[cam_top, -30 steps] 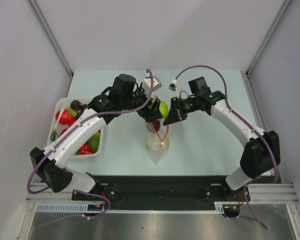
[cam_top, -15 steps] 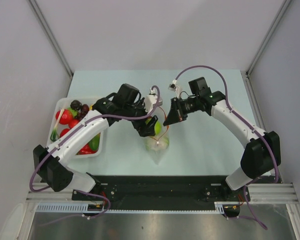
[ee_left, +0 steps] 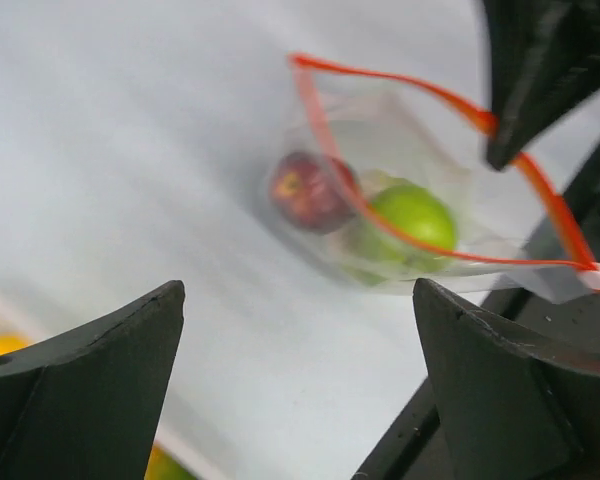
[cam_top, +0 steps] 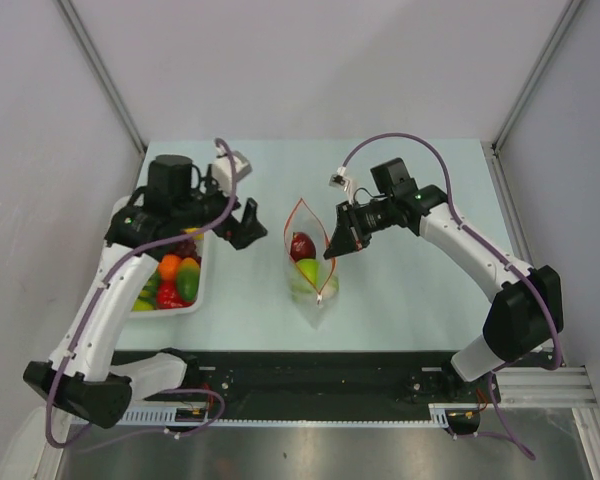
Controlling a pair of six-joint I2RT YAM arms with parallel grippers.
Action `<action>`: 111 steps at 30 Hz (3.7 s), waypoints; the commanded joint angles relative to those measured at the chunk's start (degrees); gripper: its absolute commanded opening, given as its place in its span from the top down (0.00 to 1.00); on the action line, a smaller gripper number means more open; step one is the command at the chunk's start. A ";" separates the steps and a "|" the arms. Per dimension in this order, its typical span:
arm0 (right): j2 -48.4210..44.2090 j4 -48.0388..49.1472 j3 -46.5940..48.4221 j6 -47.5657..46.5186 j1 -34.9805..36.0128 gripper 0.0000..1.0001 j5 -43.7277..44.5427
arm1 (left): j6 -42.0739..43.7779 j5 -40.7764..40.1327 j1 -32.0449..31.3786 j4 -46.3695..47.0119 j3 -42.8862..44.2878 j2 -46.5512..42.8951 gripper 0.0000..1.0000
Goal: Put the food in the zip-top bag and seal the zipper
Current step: Place the fake fruit in the zipper food storage bag, then pick up the fake fruit from the bin, then place the fake fruit in the zipper food storage bag, then pick up the fake fruit from the bin.
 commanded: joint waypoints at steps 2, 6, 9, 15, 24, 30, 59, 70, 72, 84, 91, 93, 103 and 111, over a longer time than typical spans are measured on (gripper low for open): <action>-2.90 -0.35 3.64 -2.54 0.14 1.00 0.05 | 7.26 2.21 14.70 -9.80 -0.71 1.21 0.05; -2.56 0.17 4.00 -2.12 0.23 1.00 0.84 | 15.10 -1.04 22.45 -14.58 -4.83 0.96 0.08; -2.03 0.44 4.09 -1.67 0.49 1.00 0.75 | 16.60 -7.44 25.36 -14.41 -9.23 1.48 0.08; -1.94 1.93 4.79 2.10 0.67 1.00 -0.21 | 13.35 -16.93 27.12 -10.90 -16.26 4.90 0.10; -1.33 2.90 5.67 3.78 0.93 1.00 -1.10 | 10.19 -23.28 29.41 -8.44 -17.59 10.80 0.20; -0.62 3.25 6.11 3.69 1.28 1.00 -0.57 | 9.57 -22.76 29.41 -8.08 -19.78 13.43 0.25; 0.35 4.13 5.23 3.07 2.07 1.00 1.11 | -8.33 8.50 14.92 -10.47 13.26 6.58 0.71; -0.53 4.83 5.23 3.78 2.25 1.00 1.54 | -24.87 19.16 -1.79 4.83 5.97 11.94 0.69; -0.53 4.83 5.14 3.86 2.34 1.00 1.54 | -26.90 19.52 -2.40 5.63 5.62 12.91 0.68; 0.61 5.45 5.06 5.79 0.84 1.00 0.41 | -30.33 3.01 -3.55 18.90 -7.65 5.88 0.44; 0.87 5.63 4.88 5.45 0.49 1.00 -0.04 | -27.70 -0.35 -1.71 17.93 -2.93 4.04 0.00; 0.79 5.71 4.44 5.27 0.49 1.00 0.05 | -26.82 -0.26 1.79 16.53 -1.86 3.42 0.00; -0.44 4.39 3.12 2.46 0.58 1.00 1.37 | -4.17 -8.86 26.58 0.54 -1.76 3.50 0.09; -0.97 3.52 2.77 1.32 0.58 1.00 2.16 | 13.69 -14.23 35.91 -5.44 -6.24 8.24 0.26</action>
